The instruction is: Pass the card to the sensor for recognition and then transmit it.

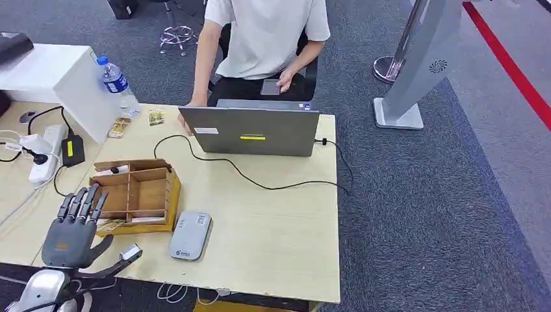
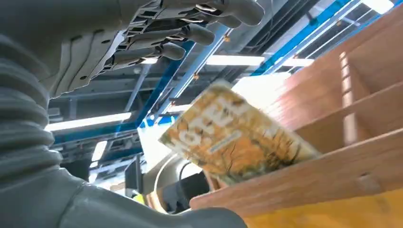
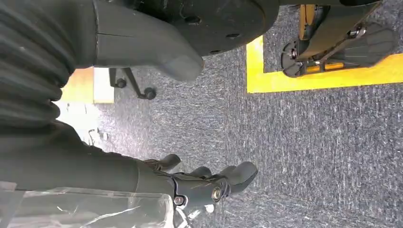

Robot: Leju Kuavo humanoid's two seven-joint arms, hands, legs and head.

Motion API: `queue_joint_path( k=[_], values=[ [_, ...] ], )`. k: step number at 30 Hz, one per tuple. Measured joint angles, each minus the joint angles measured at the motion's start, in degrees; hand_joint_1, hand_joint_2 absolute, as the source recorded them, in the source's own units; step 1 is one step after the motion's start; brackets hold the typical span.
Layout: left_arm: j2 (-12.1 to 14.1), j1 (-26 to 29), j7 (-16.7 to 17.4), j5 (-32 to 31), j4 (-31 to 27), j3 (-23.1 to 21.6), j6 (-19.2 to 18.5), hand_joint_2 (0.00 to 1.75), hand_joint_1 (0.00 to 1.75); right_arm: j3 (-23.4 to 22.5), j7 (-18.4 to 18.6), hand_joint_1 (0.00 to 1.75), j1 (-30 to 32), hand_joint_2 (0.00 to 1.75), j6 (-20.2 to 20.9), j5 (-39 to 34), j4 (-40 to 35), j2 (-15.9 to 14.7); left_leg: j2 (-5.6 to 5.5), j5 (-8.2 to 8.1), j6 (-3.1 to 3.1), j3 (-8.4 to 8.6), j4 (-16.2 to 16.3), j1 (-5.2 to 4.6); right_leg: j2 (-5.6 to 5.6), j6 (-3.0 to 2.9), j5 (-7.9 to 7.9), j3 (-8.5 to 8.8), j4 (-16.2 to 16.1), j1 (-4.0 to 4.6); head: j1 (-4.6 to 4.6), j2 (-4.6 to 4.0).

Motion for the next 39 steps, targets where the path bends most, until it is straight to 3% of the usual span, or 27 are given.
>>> queue_joint_path(
  k=[3, 4, 39],
  values=[
    [0.1, 0.4, 0.0, 0.0, -1.0, -0.6, 0.0, 1.75, 0.0, 0.0, 0.0, 0.0, 0.0, 1.75, 0.0, -0.2, 0.0, 0.0, 0.0, 0.0, 0.0, 0.0, 0.0, 0.0, 0.0, 0.0, 0.0, 0.0, 0.0, 0.0, 0.02, 0.0],
    [0.2, 0.6, 0.0, 0.0, -1.3, -0.8, 0.0, 1.75, 1.75, 0.0, 0.0, 0.0, 0.0, 1.75, 0.0, -0.2, 0.0, 0.0, 0.0, 0.0, 0.0, 0.0, 0.0, 0.0, 0.0, 0.0, 0.0, 0.0, 0.0, 0.0, 0.02, 0.0],
    [1.8, 0.8, 0.2, 6.4, -1.6, -1.9, -5.8, 1.75, 1.75, 0.0, 0.0, 0.0, 0.0, 1.75, 0.0, -1.0, 0.0, 0.0, 0.0, 0.0, 0.0, 0.01, 0.0, 0.0, 0.0, 0.0, 0.0, 0.01, 0.0, 0.0, 0.02, 0.0]
  ],
)
